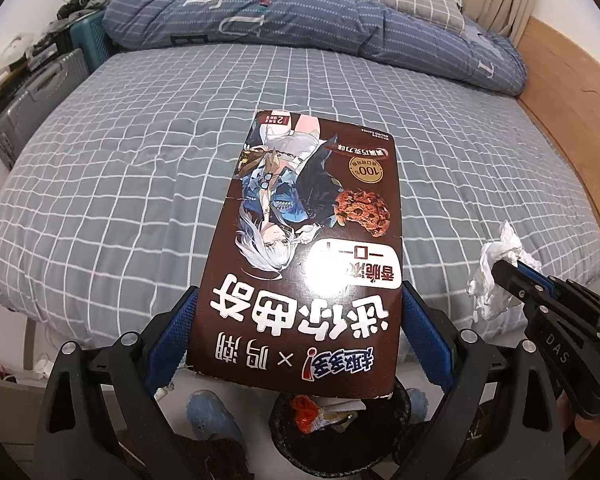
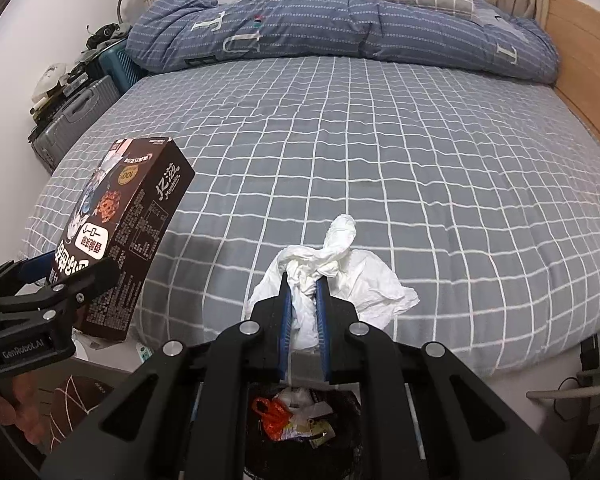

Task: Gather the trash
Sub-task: 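Carry the brown box and white tissue down over the trash bin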

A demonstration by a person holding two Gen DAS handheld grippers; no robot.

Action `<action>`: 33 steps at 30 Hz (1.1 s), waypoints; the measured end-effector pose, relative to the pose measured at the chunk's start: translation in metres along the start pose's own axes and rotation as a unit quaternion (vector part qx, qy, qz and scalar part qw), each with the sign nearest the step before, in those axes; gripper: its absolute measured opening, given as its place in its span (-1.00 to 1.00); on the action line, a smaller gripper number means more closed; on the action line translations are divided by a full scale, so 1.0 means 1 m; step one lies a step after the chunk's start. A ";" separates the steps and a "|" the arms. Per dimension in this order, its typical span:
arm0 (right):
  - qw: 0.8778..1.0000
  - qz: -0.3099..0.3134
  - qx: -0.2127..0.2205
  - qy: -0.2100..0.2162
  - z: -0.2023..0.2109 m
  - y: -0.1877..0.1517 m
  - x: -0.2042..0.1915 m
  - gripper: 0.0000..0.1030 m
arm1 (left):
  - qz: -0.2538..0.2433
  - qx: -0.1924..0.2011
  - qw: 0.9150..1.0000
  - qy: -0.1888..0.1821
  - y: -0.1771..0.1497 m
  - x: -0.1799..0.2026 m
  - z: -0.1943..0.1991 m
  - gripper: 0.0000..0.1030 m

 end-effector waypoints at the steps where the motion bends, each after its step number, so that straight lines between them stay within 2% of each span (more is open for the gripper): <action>1: 1.000 0.000 0.001 -0.001 0.004 -0.003 0.000 -0.78 | -0.002 0.001 1.000 -0.001 -0.004 0.001 0.003 0.80; 15: 1.000 -0.004 0.003 -0.011 0.039 -0.071 -0.010 -0.78 | -0.017 -0.011 1.000 -0.007 -0.081 0.008 0.027 0.80; 27: 0.999 -0.031 -0.009 -0.022 0.041 -0.134 0.003 -0.78 | -0.027 -0.042 0.999 -0.004 -0.160 0.005 0.024 0.79; 33: 0.999 -0.027 -0.036 -0.022 0.031 -0.171 0.003 -0.78 | -0.021 -0.060 0.998 -0.006 -0.193 0.004 0.015 0.79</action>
Point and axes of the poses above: each gripper's, at about its wrist camera, not at the fingertips, and z roughly against the way its jaws point, x to its right, y to its top, the point moved 4 cm from there along -z, roughly the way its jaws point, and after that the axes turned 10 degrees about y, right-handed, at the moved point
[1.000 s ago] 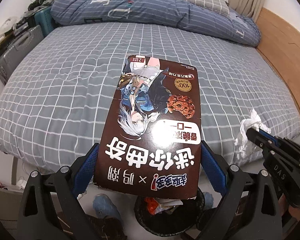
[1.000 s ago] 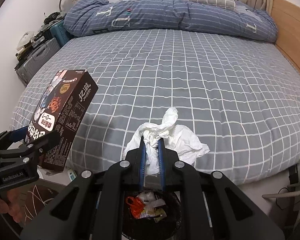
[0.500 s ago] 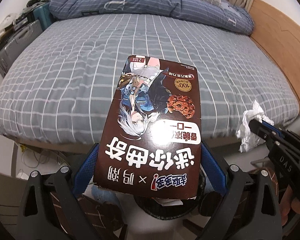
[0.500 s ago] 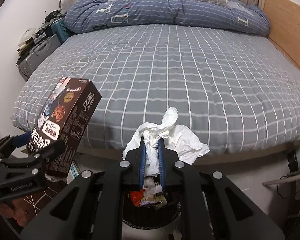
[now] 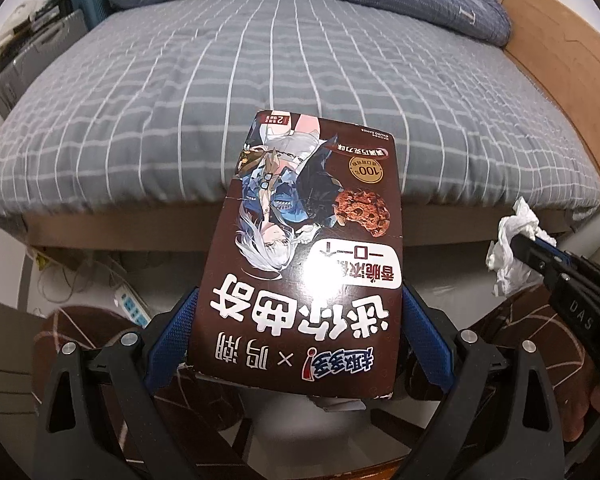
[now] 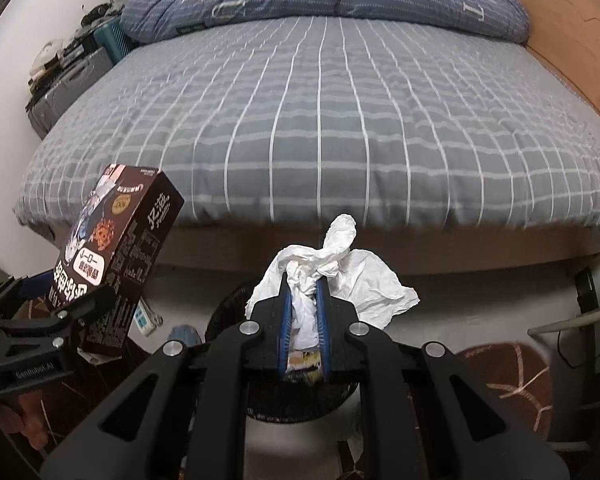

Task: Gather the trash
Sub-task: 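Carry the brown box and white tissue down over the trash bin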

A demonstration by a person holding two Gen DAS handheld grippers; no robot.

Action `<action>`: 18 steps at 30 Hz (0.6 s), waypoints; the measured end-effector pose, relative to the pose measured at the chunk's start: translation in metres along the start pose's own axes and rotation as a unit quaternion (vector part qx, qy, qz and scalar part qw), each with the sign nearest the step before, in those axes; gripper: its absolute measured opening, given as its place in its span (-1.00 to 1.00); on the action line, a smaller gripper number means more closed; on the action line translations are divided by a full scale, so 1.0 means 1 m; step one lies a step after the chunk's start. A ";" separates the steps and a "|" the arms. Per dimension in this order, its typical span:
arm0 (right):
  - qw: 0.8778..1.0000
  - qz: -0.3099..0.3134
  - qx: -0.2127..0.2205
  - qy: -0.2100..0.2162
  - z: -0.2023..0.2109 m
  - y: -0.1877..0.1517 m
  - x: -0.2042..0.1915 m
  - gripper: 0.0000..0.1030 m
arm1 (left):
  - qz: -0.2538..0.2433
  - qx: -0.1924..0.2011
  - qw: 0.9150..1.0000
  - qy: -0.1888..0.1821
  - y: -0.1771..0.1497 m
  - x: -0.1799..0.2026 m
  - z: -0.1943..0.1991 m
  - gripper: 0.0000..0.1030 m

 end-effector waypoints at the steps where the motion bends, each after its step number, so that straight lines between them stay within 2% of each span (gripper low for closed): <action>1: 1.000 -0.001 -0.004 0.000 -0.003 -0.004 0.000 -0.78 | 0.001 -0.003 1.000 -0.001 -0.004 -0.001 -0.002 0.79; 5: 1.000 -0.005 -0.016 0.007 -0.017 -0.020 0.000 -0.78 | -0.003 -0.016 1.000 -0.009 -0.019 -0.001 -0.018 0.79; 18: 0.997 -0.016 -0.067 0.027 -0.068 -0.045 -0.001 -0.77 | -0.008 -0.044 0.999 0.030 -0.047 -0.011 -0.066 0.80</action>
Point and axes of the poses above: each gripper's, at about its wrist camera, not at the fingertips, and z roughly against the way its jaws point, x to its right, y to its top, the point moved 4 cm from there along -z, roughly the way its jaws point, and after that the axes turned 10 degrees about y, right-handed, at the moved point
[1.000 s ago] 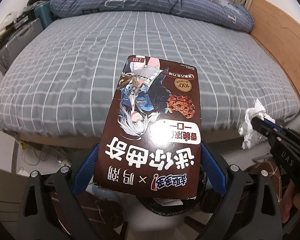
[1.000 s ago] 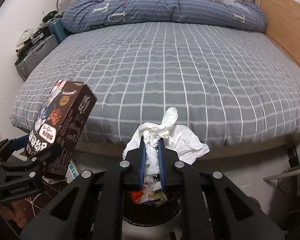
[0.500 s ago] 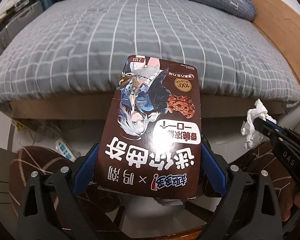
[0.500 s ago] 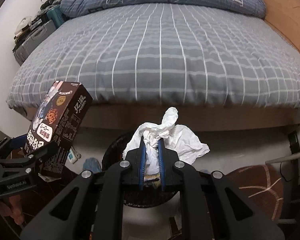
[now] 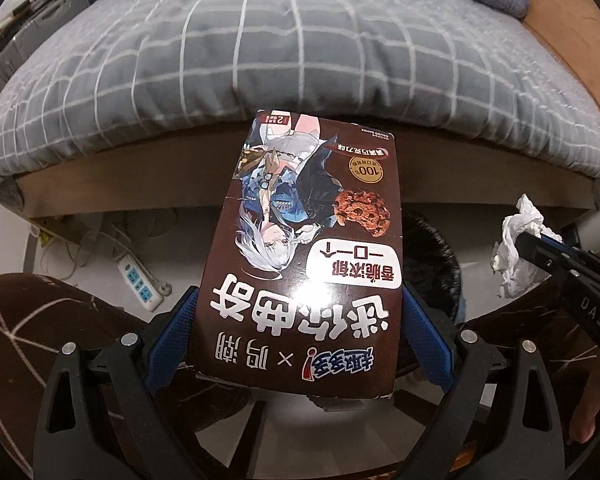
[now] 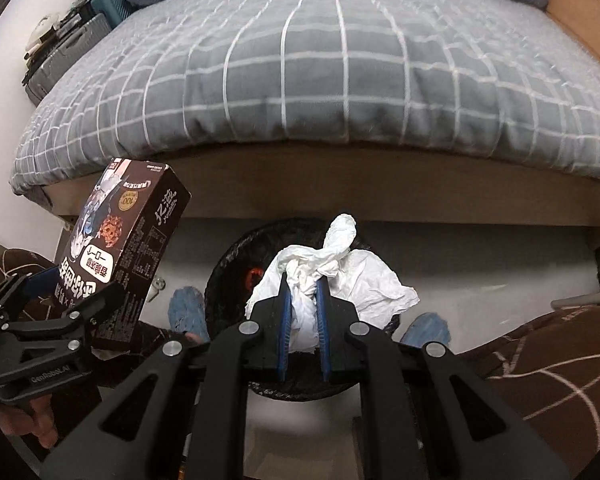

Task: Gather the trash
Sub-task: 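Carry the brown box and white tissue down over the trash bin, then open both tools to drop the tissue and brown box into the bin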

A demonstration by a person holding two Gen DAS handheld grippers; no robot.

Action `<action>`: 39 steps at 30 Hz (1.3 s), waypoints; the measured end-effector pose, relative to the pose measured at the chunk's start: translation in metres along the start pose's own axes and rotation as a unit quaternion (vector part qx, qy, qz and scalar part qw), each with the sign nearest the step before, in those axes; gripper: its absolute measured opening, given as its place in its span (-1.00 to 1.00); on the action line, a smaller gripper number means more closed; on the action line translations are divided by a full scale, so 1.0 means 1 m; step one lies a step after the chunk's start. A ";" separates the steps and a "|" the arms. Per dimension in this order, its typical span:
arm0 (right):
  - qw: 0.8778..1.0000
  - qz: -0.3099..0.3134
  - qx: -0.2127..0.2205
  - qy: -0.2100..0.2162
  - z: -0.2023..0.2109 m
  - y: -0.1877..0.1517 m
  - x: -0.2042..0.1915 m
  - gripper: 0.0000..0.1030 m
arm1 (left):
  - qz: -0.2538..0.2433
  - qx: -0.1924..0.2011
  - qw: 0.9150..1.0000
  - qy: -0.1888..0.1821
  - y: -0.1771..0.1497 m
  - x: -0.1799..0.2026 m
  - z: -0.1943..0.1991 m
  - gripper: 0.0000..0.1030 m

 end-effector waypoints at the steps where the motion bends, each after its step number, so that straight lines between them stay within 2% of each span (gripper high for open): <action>1: 1.000 -0.001 -0.007 0.001 -0.007 0.000 0.000 -0.77 | 0.004 -0.003 1.000 -0.002 0.000 -0.003 -0.004 0.80; 10: 0.999 0.009 -0.043 0.002 -0.047 0.003 -0.009 -0.73 | 0.020 -0.026 0.999 -0.001 0.006 -0.012 -0.030 0.80; 11: 0.999 0.012 -0.046 0.004 -0.050 0.003 -0.010 -0.68 | 0.020 -0.027 0.999 0.000 0.005 -0.010 -0.029 0.80; 12: 0.999 0.013 -0.048 0.003 -0.051 0.001 -0.010 -0.53 | 0.021 -0.028 0.999 0.001 0.006 -0.010 -0.032 0.80; 14: 0.999 0.015 -0.051 0.007 -0.055 0.001 -0.013 -0.38 | 0.022 -0.033 0.999 0.002 0.006 -0.009 -0.036 0.80; 18: 0.999 0.015 -0.041 0.011 -0.057 0.000 -0.013 0.12 | 0.020 -0.038 0.999 0.003 0.005 -0.004 -0.040 0.80; 21: 0.999 0.014 -0.030 0.001 -0.055 0.001 -0.007 0.39 | 0.017 -0.040 0.999 -0.003 0.007 -0.003 -0.044 0.80; 27: 1.000 0.000 -0.004 -0.027 -0.038 0.003 0.018 0.74 | 0.001 -0.040 0.999 -0.014 0.008 0.011 -0.048 0.80; 33: 0.998 -0.007 0.011 -0.062 -0.016 -0.006 0.051 0.83 | -0.028 -0.032 0.999 -0.030 0.010 0.050 -0.043 0.80; 39: 0.995 -0.045 0.024 -0.081 -0.003 -0.016 0.083 0.84 | -0.063 -0.023 0.997 -0.047 0.014 0.086 -0.038 0.80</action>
Point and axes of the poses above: each gripper's, at about its wrist camera, not at the fingertips, and z roughly against the way its jaws point, x to its right, y to its top, the point moved 4 cm from there along -z, roughly the way its jaws point, and after that the axes turned 10 degrees about y, right-handed, at the moved point
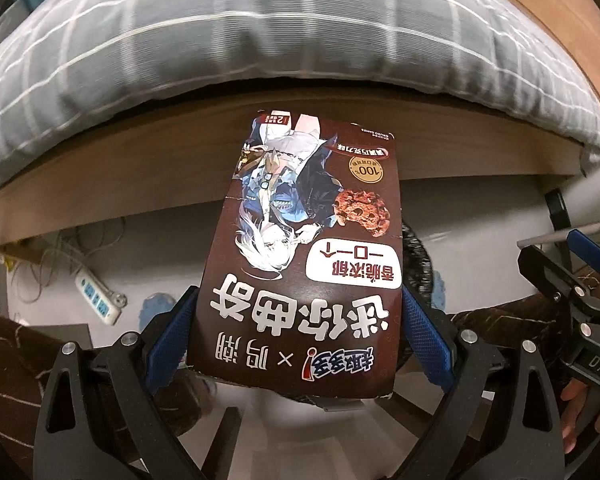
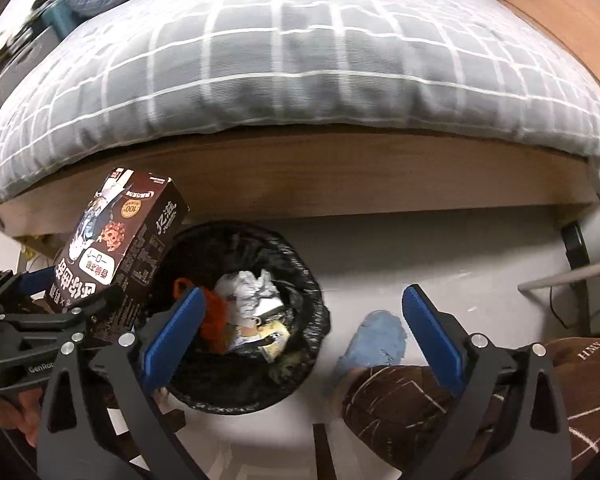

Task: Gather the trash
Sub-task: 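Open both tools to drop the tissue and brown box into the bin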

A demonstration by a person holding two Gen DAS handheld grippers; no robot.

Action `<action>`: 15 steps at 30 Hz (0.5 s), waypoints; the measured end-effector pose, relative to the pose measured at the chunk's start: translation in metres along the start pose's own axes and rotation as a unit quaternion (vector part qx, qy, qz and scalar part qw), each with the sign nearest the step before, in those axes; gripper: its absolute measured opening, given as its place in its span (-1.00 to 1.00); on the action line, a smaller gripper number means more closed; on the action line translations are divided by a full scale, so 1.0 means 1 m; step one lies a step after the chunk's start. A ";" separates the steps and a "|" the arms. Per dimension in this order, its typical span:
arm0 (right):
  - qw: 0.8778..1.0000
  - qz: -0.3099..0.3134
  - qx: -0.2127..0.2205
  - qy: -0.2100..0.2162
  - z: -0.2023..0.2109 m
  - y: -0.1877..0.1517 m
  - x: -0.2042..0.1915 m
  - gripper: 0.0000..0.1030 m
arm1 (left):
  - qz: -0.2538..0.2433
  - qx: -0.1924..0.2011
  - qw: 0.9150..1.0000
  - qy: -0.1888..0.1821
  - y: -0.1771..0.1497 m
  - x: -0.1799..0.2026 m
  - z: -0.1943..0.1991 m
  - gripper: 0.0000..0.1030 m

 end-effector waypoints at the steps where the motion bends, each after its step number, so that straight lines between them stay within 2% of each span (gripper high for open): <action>1: 1.000 -0.004 0.001 -0.001 0.001 0.000 0.002 0.84 | -0.003 0.000 1.000 -0.002 0.001 0.005 0.000 0.80; 8: 0.999 -0.035 0.006 -0.015 0.002 -0.002 0.024 0.84 | -0.029 0.013 0.999 -0.015 0.004 0.022 -0.005 0.82; 15: 1.000 -0.023 0.013 -0.009 0.000 0.004 0.015 0.84 | -0.032 0.041 0.999 0.005 0.014 0.017 0.000 0.89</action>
Point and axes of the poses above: each gripper's, at about its wrist camera, not at the fingertips, and z roughly against the way its jaws point, x to its right, y to its top, the point moved 4 cm from there along -z, roughly the way its jaws point, and after that the axes turned 10 degrees about y, right-handed, at the moved point
